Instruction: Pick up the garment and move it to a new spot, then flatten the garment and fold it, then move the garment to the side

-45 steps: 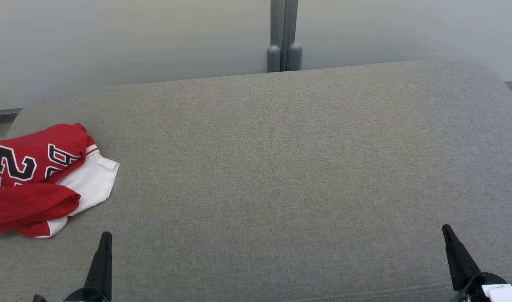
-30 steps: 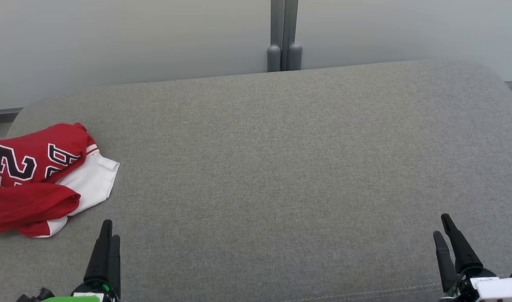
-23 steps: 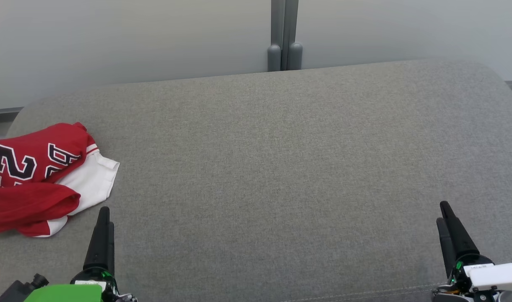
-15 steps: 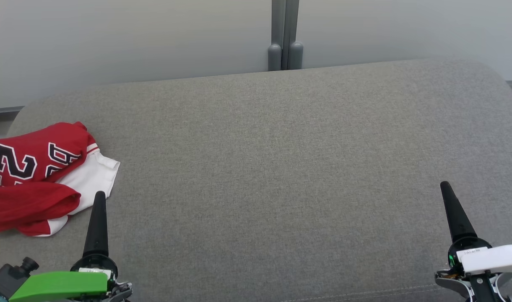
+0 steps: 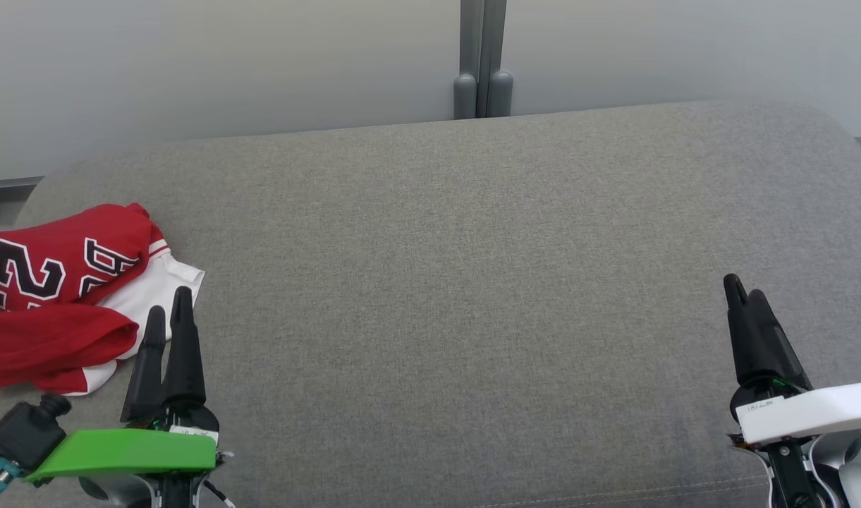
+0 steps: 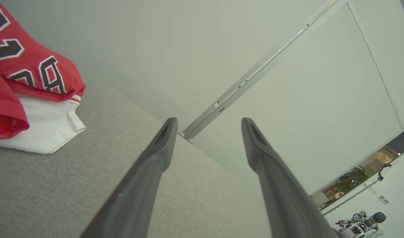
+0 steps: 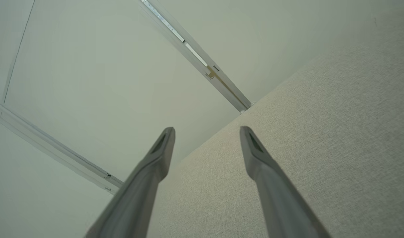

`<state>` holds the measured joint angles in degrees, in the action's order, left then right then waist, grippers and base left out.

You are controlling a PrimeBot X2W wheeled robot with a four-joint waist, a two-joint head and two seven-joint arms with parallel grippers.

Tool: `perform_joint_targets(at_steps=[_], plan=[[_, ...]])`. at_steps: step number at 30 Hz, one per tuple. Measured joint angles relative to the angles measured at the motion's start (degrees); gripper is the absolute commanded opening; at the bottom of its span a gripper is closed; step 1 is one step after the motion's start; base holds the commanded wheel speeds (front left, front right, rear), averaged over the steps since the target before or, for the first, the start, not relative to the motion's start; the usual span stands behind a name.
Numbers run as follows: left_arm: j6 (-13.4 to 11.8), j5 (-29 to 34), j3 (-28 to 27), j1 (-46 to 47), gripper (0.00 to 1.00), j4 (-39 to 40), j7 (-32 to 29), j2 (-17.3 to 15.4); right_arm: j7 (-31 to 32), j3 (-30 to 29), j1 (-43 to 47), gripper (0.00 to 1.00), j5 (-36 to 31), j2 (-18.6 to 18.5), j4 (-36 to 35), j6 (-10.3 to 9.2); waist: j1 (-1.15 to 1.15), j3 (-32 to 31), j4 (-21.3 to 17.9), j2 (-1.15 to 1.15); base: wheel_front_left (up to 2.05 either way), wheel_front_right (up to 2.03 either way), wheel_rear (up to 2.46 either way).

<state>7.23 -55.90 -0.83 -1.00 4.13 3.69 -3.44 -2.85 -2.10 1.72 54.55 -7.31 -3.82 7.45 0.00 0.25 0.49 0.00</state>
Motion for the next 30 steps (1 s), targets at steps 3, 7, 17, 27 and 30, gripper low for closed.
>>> perform_joint_targets(at_steps=[3, 7, 17, 27, 30], plan=[[0.0, 5.7, 0.9, 0.6, 1.0, -0.1, 0.8, -0.6, -0.8, 0.9, -0.4, 1.0, -4.6, -0.3, 0.0, 0.0, 0.0, 0.0, 0.0, 0.0, 0.0, 0.0, 0.0], [-0.6, 11.1, 2.1, 0.8, 1.0, -0.6, 1.5, -1.3, -1.6, 1.5, -0.8, 1.0, -9.1, -0.6, 0.2, 0.01, 0.0, 0.0, 0.1, 0.0, 0.0, 0.0, 0.0], [-2.5, 21.5, 5.4, 1.7, 1.0, -3.8, 3.1, -3.0, -3.3, 3.4, -1.6, 1.0, -20.0, -1.2, 2.0, 0.01, 0.0, -0.1, 0.1, 0.0, 0.0, 0.0, 0.0], [-4.0, 28.0, 6.5, 2.5, 1.0, -8.8, 4.7, -3.3, -5.1, 3.7, -2.6, 1.0, -27.5, -1.0, 5.7, 0.01, 0.0, -0.3, 0.3, 0.0, 0.0, 0.0, 0.0], [-4.3, 29.5, 6.7, 3.0, 1.0, -9.9, 5.1, -3.2, -5.4, 3.5, -3.0, 1.0, -29.2, -0.8, 6.7, 0.01, 0.0, -0.3, 0.4, 0.0, 0.0, 0.0, 0.0]])
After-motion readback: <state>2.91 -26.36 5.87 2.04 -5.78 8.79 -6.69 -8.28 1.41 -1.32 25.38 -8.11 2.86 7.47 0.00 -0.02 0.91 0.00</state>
